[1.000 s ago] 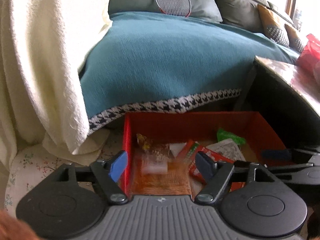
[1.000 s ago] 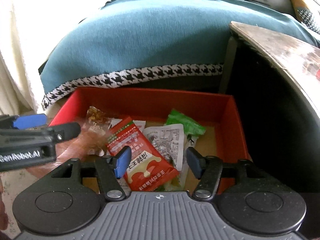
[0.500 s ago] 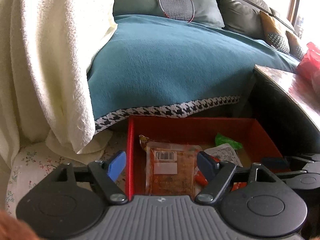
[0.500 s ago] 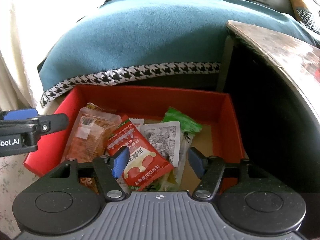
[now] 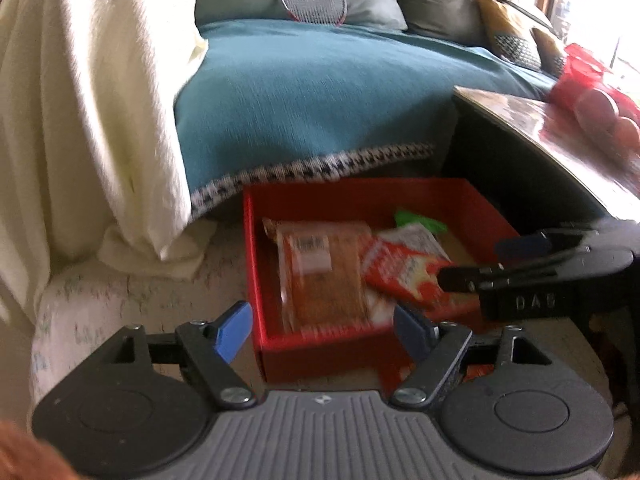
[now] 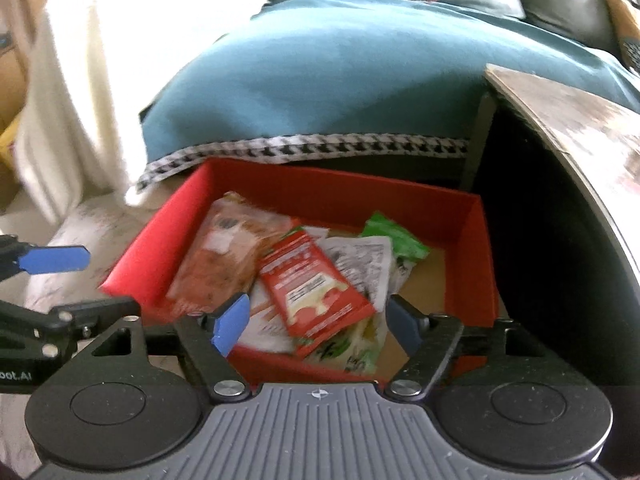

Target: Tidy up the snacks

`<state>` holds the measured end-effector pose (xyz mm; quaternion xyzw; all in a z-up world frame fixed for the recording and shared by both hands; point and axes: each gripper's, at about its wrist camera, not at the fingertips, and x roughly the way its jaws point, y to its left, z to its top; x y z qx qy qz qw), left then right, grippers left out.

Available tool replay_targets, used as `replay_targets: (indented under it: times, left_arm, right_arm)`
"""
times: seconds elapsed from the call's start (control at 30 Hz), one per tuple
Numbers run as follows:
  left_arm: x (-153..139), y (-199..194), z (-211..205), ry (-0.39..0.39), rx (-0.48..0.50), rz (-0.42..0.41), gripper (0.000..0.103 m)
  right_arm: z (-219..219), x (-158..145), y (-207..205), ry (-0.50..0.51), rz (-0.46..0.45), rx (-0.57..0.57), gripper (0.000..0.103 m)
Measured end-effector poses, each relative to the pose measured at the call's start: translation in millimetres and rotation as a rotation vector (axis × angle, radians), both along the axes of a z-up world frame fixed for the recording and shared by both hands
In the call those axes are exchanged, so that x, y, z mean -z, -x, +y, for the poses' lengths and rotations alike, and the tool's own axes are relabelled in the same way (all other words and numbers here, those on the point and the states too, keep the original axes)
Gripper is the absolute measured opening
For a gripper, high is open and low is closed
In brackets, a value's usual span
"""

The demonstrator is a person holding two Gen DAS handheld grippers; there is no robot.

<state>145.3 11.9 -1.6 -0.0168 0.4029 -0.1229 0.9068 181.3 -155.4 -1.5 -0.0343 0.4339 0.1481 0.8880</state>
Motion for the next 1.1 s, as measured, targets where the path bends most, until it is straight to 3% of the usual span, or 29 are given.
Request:
replay_targets:
  times: [0.27, 0.37, 0.53, 0.63, 0.77, 0.93, 1.03, 1.1]
  left_arm:
    - [4, 58, 6, 0.005, 0.077, 0.069, 0.072]
    - [13, 83, 8, -0.020, 0.116, 0.120, 0.072]
    - [36, 112, 4, -0.088, 0.167, 0.193, 0.072]
    - [49, 119, 2, -0.117, 0.187, 0.230, 0.072]
    - [59, 124, 3, -0.122, 0.204, 0.270, 0.072]
    - [67, 135, 0, -0.126, 0.247, 0.302, 0.072]
    - [70, 143, 0, -0.129, 0.266, 0.308, 0.072]
    - [69, 145, 0, -0.136, 0.271, 0.299, 0.072]
  right_arm:
    - [-8, -3, 45, -0.014, 0.043, -0.133, 0.086]
    - [-8, 8, 54, 0.008, 0.078, -0.183, 0.087]
    - [-10, 34, 47, 0.005, 0.173, -0.174, 0.087]
    - [-7, 48, 40, -0.040, 0.237, -0.158, 0.093]
    - [1, 43, 50, -0.096, 0.273, -0.191, 0.093]
    - [16, 36, 90, -0.245, 0.399, -0.329, 0.092]
    - [26, 17, 110, -0.267, 0.363, -0.402, 0.093]
    - [32, 8, 112, -0.174, 0.278, -0.400, 0.094]
